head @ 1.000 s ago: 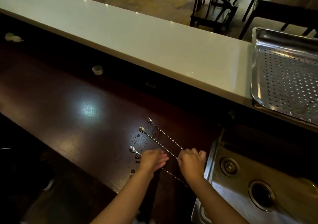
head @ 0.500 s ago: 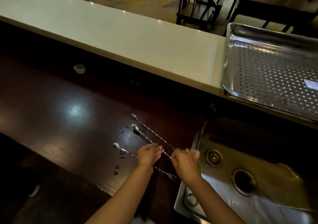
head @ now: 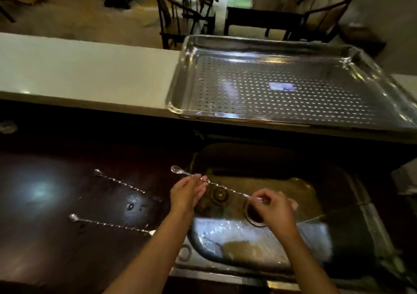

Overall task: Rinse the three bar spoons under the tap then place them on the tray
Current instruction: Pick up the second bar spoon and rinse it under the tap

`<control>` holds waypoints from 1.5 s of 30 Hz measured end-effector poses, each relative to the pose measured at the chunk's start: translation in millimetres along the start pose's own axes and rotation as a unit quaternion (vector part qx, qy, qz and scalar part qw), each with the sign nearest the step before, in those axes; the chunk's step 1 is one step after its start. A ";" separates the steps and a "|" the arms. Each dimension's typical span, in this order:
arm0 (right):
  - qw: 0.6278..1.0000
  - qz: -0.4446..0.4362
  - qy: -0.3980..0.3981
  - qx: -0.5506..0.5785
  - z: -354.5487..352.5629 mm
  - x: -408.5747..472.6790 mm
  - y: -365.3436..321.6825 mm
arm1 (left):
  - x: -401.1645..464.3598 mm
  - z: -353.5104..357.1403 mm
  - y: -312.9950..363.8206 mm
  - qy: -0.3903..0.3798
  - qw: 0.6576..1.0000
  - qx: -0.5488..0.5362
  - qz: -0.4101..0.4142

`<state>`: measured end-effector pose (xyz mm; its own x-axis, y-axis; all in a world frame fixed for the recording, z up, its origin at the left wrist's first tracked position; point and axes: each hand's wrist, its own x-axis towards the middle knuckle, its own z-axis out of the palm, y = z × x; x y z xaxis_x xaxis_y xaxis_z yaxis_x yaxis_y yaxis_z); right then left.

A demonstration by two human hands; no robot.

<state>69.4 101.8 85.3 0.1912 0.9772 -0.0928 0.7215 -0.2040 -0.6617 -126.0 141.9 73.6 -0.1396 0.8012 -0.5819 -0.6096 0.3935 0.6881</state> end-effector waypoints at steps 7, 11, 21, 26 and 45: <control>0.912 0.175 0.085 0.362 -86.3 3.1 89.6 | -20.9 87.3 -64.3 -0.073 0.994 0.061 -0.059; 0.836 0.247 0.172 0.459 -109.2 7.8 133.4 | -39.1 125.9 -101.6 -0.094 0.990 0.061 -0.090; 0.804 0.245 0.213 0.499 -118.5 27.4 163.6 | -48.2 171.6 -137.0 -0.062 0.994 0.071 -0.061; 0.764 0.271 0.162 0.563 -120.0 24.7 175.9 | -52.5 181.4 -151.7 -0.053 0.996 0.057 -0.044; 0.730 0.224 0.178 0.621 -119.0 12.9 155.6 | -72.6 213.9 -186.4 -0.110 0.989 0.052 -0.080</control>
<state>263.3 75.6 69.6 0.5424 0.7065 -0.4546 -0.5843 -0.0715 -0.8084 164.7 106.8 80.2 0.1323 0.7990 -0.5866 -0.5258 0.5582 0.6418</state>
